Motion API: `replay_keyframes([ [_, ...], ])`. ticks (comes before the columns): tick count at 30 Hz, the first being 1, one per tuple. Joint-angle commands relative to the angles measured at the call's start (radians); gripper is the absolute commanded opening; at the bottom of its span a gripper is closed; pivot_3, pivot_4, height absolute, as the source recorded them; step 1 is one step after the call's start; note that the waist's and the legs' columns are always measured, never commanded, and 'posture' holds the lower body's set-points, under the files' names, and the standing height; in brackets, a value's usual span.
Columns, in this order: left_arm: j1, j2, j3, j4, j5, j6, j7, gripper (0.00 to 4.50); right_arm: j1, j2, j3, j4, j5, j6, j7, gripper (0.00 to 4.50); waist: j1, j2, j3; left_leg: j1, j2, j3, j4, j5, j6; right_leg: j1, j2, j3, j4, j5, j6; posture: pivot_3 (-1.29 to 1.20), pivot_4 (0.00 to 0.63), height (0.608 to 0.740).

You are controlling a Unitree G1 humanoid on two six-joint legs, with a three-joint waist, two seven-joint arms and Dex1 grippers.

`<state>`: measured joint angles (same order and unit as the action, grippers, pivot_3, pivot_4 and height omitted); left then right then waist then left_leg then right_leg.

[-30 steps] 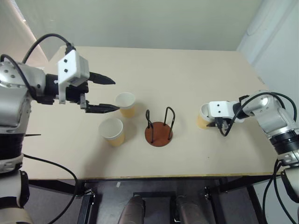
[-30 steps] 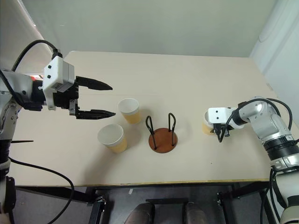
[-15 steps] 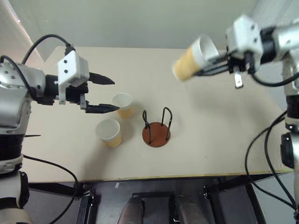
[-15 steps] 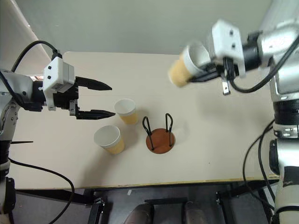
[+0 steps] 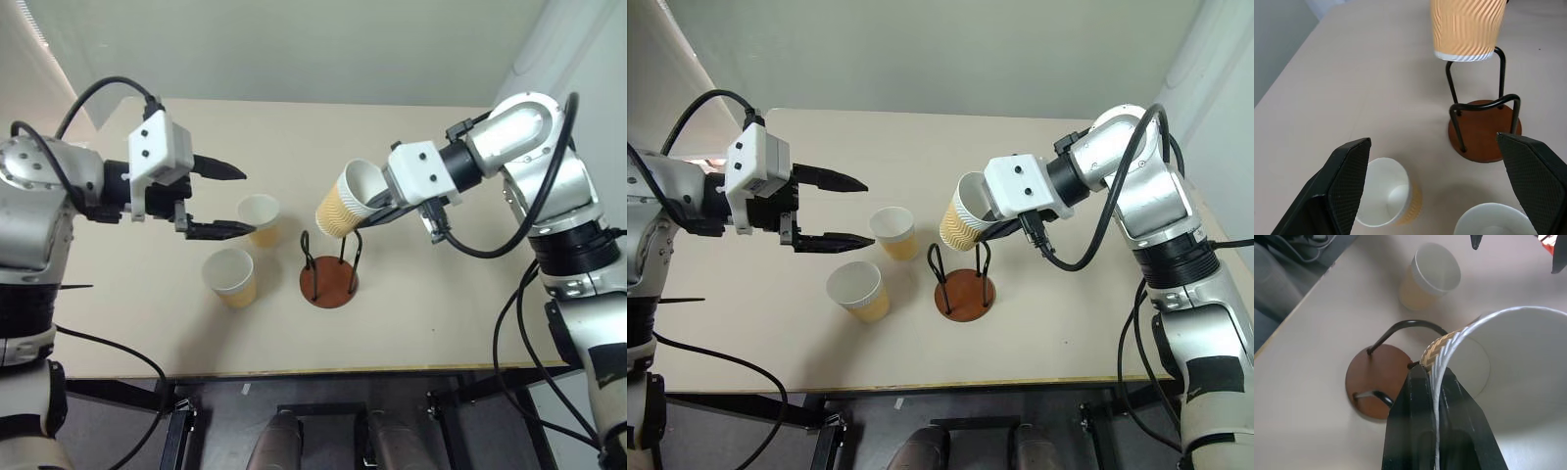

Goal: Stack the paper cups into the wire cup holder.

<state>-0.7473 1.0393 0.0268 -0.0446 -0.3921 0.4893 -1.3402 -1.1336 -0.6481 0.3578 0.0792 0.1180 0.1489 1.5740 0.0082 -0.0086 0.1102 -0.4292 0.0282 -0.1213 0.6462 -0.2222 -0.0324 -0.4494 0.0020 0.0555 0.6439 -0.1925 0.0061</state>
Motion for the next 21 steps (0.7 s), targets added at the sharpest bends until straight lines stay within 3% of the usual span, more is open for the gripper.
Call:
replay_keyframes([
  [1, -0.002, 0.018, 0.040, -0.036, -0.017, 0.011, 0.017, 4.50, -0.006, 0.006, 0.001, 0.000, -0.015, -0.031, -0.007, 0.04, -0.001, 0.000, 0.000, 0.000, 0.000, 0.000, 0.000, 0.000, 0.000, 0.000, 0.000, 0.000, 0.000, 0.000, 0.000, 0.00, 0.150, 0.740],
  [4, 0.003, 0.023, 0.049, -0.049, -0.029, 0.018, 0.018, 4.50, -0.001, 0.011, 0.008, 0.004, -0.026, -0.044, -0.007, 0.04, -0.001, 0.000, 0.000, 0.000, 0.000, 0.000, 0.000, 0.000, 0.000, 0.000, 0.000, 0.000, 0.000, 0.000, 0.000, 0.00, 0.150, 0.740],
  [5, 0.004, 0.024, 0.049, -0.051, -0.030, 0.019, 0.020, 4.50, 0.003, 0.012, 0.011, 0.002, -0.029, -0.045, -0.006, 0.23, -0.001, 0.000, 0.000, 0.000, 0.000, 0.000, 0.000, 0.000, 0.000, 0.000, 0.000, 0.000, 0.000, 0.000, 0.000, 0.00, 0.150, 0.740],
  [8, 0.004, 0.026, 0.049, -0.052, -0.033, 0.021, 0.024, 4.50, 0.011, 0.015, 0.017, 0.001, -0.040, -0.051, -0.005, 0.96, 0.000, 0.000, 0.000, 0.000, 0.000, 0.000, 0.000, 0.000, 0.000, 0.000, 0.000, 0.000, 0.000, 0.000, -0.001, 0.00, 0.150, 0.740],
  [18, 0.007, 0.056, 0.036, -0.045, -0.020, 0.006, -0.009, 4.50, 0.026, 0.024, -0.010, -0.013, -0.030, -0.013, -0.028, 4.31, -0.001, 0.000, 0.000, 0.000, 0.000, 0.000, 0.000, 0.000, 0.000, 0.000, 0.000, 0.000, 0.000, 0.000, -0.001, 0.00, 0.150, 0.740],
  [21, 0.016, 0.120, 0.016, -0.038, -0.019, -0.020, -0.109, 4.50, 0.014, 0.056, -0.089, 0.008, 0.056, 0.095, -0.081, 4.46, -0.001, 0.000, 0.000, 0.000, 0.000, 0.000, -0.001, 0.000, -0.001, -0.001, 0.000, 0.000, 0.000, 0.000, -0.001, 0.00, 0.150, 0.740],
])
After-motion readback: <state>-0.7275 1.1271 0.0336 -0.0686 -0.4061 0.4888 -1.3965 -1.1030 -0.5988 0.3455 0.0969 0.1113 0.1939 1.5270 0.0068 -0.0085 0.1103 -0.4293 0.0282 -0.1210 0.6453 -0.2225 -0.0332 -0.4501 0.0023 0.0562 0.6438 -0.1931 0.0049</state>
